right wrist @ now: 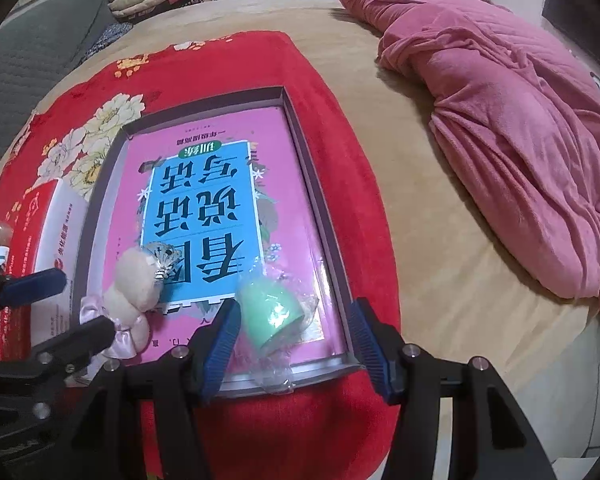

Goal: Organize soft objects
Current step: 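Lower the bear into the pink tray while the right tool releases the sponge, then withdraw both open tools from the tray back toward the pile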

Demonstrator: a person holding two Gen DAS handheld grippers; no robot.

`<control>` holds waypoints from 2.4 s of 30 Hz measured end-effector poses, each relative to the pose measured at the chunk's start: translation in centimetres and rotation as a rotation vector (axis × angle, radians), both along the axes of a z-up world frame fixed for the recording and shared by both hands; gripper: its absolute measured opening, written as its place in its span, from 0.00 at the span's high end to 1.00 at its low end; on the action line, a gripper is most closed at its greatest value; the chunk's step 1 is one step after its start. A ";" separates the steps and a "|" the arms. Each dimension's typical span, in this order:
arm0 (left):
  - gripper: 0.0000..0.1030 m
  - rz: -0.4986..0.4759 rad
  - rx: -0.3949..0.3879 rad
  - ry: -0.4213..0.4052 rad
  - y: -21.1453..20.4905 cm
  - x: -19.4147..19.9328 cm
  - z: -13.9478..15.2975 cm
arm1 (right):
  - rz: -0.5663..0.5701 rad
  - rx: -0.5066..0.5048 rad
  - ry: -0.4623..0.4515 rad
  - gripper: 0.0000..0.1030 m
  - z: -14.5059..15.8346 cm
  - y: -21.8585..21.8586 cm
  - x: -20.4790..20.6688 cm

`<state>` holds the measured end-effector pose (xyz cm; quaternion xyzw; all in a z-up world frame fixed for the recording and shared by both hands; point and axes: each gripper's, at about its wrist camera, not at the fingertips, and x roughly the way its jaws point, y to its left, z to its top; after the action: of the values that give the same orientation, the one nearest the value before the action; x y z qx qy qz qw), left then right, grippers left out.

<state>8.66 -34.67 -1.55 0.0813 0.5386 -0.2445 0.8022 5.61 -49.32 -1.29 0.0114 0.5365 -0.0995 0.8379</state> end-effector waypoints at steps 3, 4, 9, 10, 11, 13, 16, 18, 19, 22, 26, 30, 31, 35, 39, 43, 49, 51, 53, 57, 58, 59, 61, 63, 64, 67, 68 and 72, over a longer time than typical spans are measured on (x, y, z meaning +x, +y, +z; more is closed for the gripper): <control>0.34 -0.006 -0.022 -0.030 0.6 -0.5 1.4 | -0.009 0.006 -0.006 0.44 0.4 -0.1 -0.1; 0.34 -0.006 -0.023 -0.043 0.8 -0.6 1.8 | -0.011 0.006 -0.009 0.44 0.5 -0.1 -0.2; 0.33 -0.005 -0.039 -0.078 2.0 -1.1 3.4 | -0.025 0.014 -0.021 0.44 1.2 0.0 -0.2; 0.33 -0.004 -0.043 -0.078 2.2 -1.0 3.5 | -0.027 0.015 -0.022 0.44 1.3 0.1 -0.1; 0.33 -0.002 -0.048 -0.074 2.5 -0.9 3.7 | -0.027 0.014 -0.024 0.44 1.5 0.2 -0.1; 0.33 0.007 -0.055 -0.074 2.9 -0.7 3.9 | -0.029 0.008 -0.030 0.44 1.9 0.5 0.0; 0.33 0.036 -0.070 -0.079 4.0 -0.5 4.4 | -0.027 0.008 -0.043 0.44 2.8 1.0 0.0; 0.33 0.055 -0.086 -0.084 5.0 -0.4 4.8 | -0.023 0.004 -0.051 0.44 3.4 1.4 0.0; 0.33 0.060 -0.091 -0.085 5.4 -0.3 5.0 | -0.018 0.001 -0.054 0.44 3.8 1.8 0.0; 0.33 0.079 -0.105 -0.092 6.9 -0.3 5.6 | -0.005 -0.012 -0.064 0.44 4.6 2.8 0.1; 0.33 0.106 -0.113 -0.107 9.3 -0.2 6.2 | 0.001 -0.032 -0.088 0.44 6.0 4.5 0.0; 0.33 0.140 -0.127 -0.117 12.1 -0.2 6.8 | 0.017 -0.069 -0.115 0.43 7.5 7.0 -0.1; 0.33 0.152 -0.130 -0.121 13.0 -0.2 6.9 | 0.019 -0.073 -0.119 0.43 7.8 7.5 -0.1; 0.33 0.192 -0.139 -0.122 16.3 -0.2 7.2 | 0.045 -0.071 -0.136 0.43 8.8 9.7 0.0; 0.33 0.242 -0.144 -0.124 20.1 -0.2 7.2 | 0.082 -0.060 -0.148 0.42 9.5 12.2 0.2; 0.33 0.292 -0.147 -0.126 24.1 -0.2 7.4 | 0.110 -0.013 -0.160 0.42 10.0 14.7 0.5; 0.33 0.375 -0.144 -0.128 30.5 -0.3 7.4 | 0.166 -0.002 -0.187 0.42 11.1 18.7 0.6; 0.33 0.396 -0.134 -0.135 32.4 -0.5 7.4 | 0.183 0.004 -0.195 0.42 11.4 19.8 0.7; 0.33 0.424 -0.124 -0.139 34.5 -0.7 7.4 | 0.205 0.008 -0.203 0.42 11.8 21.1 0.7; 0.33 0.466 -0.124 -0.146 37.9 -1.1 7.3 | 0.242 0.012 -0.223 0.42 12.4 23.4 0.7; 0.33 0.479 -0.127 -0.148 38.6 -1.3 7.3 | 0.251 0.011 -0.227 0.42 12.6 24.0 0.6; 0.33 0.491 -0.132 -0.149 39.5 -1.4 7.2 | 0.262 0.011 -0.229 0.42 12.7 24.5 0.6; 0.33 0.508 -0.138 -0.146 41.0 -1.7 7.0 | 0.283 0.004 -0.234 0.42 13.0 25.7 0.4; 0.33 0.525 -0.140 -0.146 42.3 -2.0 6.8 | 0.298 -0.001 -0.239 0.42 13.3 26.8 0.2; 0.33 0.535 -0.142 -0.145 42.8 -2.1 6.8 | 0.304 0.000 -0.240 0.42 13.3 27.1 0.2; 0.33 0.547 -0.151 -0.140 44.2 -2.5 6.6 | 0.327 -0.002 -0.240 0.42 13.3 28.6 -0.1; 0.33 0.552 -0.153 -0.140 44.7 -2.7 6.6 | 0.334 -0.007 -0.241 0.42 13.3 29.2 -0.2; 0.33 0.555 -0.160 -0.133 45.5 -3.3 6.3 | 0.358 -0.006 -0.227 0.42 12.8 30.9 -0.3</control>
<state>5.36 10.87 4.77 -0.1168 0.4653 -0.0515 0.8759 5.32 -18.46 11.47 -0.0756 0.4318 0.0513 0.8973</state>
